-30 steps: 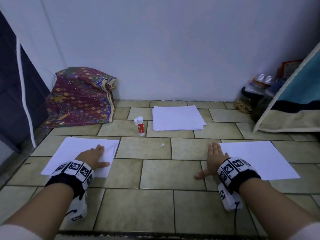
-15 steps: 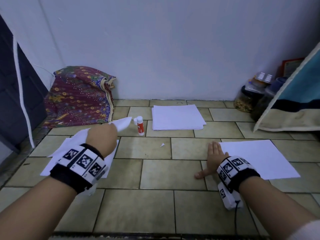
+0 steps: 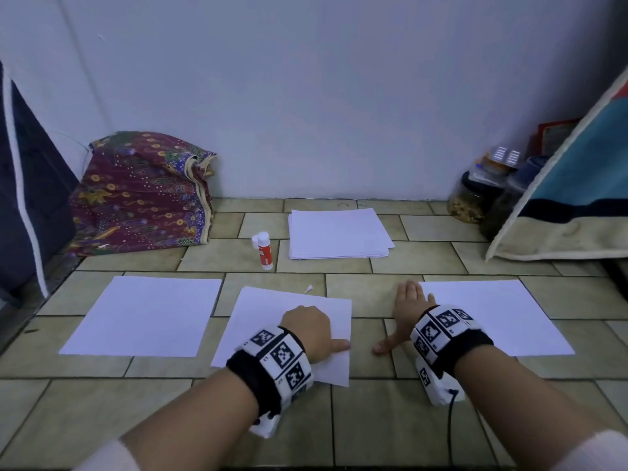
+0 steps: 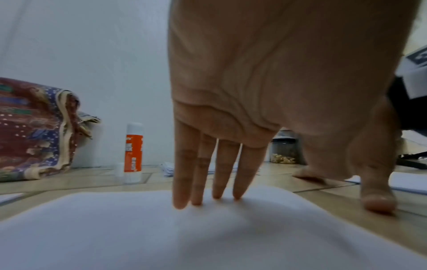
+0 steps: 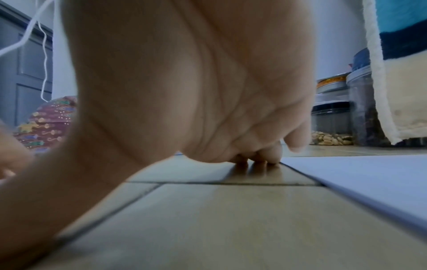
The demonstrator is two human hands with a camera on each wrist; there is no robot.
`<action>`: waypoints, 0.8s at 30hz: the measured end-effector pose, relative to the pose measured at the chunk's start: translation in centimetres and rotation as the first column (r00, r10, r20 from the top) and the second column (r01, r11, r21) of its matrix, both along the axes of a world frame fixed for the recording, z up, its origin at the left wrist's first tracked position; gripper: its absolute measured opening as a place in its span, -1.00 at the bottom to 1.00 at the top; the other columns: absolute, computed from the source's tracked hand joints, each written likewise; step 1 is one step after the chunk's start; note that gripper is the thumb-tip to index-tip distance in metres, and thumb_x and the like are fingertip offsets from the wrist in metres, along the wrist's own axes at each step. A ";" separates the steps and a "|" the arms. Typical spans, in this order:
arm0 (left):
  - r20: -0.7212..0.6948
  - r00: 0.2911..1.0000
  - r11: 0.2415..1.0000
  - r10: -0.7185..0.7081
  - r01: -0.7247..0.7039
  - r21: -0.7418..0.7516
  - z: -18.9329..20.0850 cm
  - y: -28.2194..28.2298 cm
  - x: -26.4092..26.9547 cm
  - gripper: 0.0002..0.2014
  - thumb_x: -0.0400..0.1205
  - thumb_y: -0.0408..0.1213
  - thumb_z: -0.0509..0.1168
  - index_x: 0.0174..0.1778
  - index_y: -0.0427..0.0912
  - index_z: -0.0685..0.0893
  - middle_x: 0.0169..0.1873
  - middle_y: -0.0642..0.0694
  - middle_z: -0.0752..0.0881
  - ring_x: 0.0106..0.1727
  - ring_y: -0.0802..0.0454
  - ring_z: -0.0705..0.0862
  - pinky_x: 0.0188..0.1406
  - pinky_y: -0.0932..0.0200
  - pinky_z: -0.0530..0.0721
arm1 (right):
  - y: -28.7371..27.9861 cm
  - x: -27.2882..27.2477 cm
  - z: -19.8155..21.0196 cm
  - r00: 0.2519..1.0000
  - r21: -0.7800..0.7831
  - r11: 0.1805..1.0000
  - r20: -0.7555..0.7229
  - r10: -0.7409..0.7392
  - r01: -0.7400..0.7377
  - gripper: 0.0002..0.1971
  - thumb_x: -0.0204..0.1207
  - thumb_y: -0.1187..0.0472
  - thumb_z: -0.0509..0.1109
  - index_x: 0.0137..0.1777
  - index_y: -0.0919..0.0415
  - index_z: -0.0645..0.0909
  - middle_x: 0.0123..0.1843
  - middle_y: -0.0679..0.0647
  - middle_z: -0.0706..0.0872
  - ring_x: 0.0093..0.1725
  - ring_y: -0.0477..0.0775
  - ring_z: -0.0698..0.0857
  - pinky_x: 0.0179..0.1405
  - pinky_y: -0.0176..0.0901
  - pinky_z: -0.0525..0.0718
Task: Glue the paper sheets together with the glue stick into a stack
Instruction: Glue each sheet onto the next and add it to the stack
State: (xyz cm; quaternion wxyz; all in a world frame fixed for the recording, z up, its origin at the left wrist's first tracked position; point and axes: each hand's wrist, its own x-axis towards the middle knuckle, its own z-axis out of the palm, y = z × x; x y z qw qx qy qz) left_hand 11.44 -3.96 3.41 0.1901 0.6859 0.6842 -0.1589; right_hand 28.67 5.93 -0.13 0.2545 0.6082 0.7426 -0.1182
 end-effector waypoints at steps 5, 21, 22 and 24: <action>0.071 0.979 0.979 -0.191 0.195 -0.051 -1.1 0.1 -4.0 -0.30 0.64 -0.12 0.33 0.66 -0.09 0.18 0.63 -0.16 0.13 0.60 -0.13 0.11 0.46 -0.09 0.42 | 0.9 -0.7 1.8 0.999 0.040 0.998 0.006 0.037 -0.037 0.24 0.14 -0.48 0.47 0.58 0.42 0.15 0.62 0.29 0.20 0.65 0.26 0.08 0.62 0.17 0.16; 0.078 0.996 0.993 0.039 -0.030 -0.113 -3.4 -0.5 -6.2 -0.10 0.63 0.04 0.32 0.70 0.07 -0.19 0.69 -0.05 -0.27 0.63 -0.48 -0.25 0.52 -0.47 0.05 | 3.8 -16.8 3.3 0.591 0.087 0.992 -0.797 0.123 -0.088 -0.52 0.47 0.04 0.52 0.36 0.15 0.57 0.22 0.09 0.68 0.23 0.04 0.64 0.19 -0.23 0.54; 0.069 0.997 0.992 0.036 -0.028 -0.119 -3.5 -0.4 -6.1 -0.11 0.63 0.04 0.31 0.70 0.05 -0.17 0.69 -0.05 -0.28 0.63 -0.49 -0.25 0.52 -0.48 0.05 | 3.9 -17.8 3.2 0.578 0.083 0.993 -0.808 0.116 -0.084 -0.48 0.47 0.07 0.52 0.41 0.14 0.54 0.25 0.10 0.66 0.26 0.05 0.63 0.15 -0.25 0.50; 0.057 0.998 0.990 0.034 -0.026 -0.137 -3.4 -0.2 -6.1 -0.18 0.63 0.05 0.31 0.70 -0.03 0.01 0.69 -0.03 -0.29 0.63 -0.48 -0.25 0.53 -0.47 0.08 | 3.9 -19.2 3.1 0.550 0.072 0.996 -0.830 0.092 -0.059 -0.48 0.49 0.12 0.50 0.44 0.14 0.51 0.32 0.11 0.64 0.30 0.08 0.61 0.13 -0.26 0.46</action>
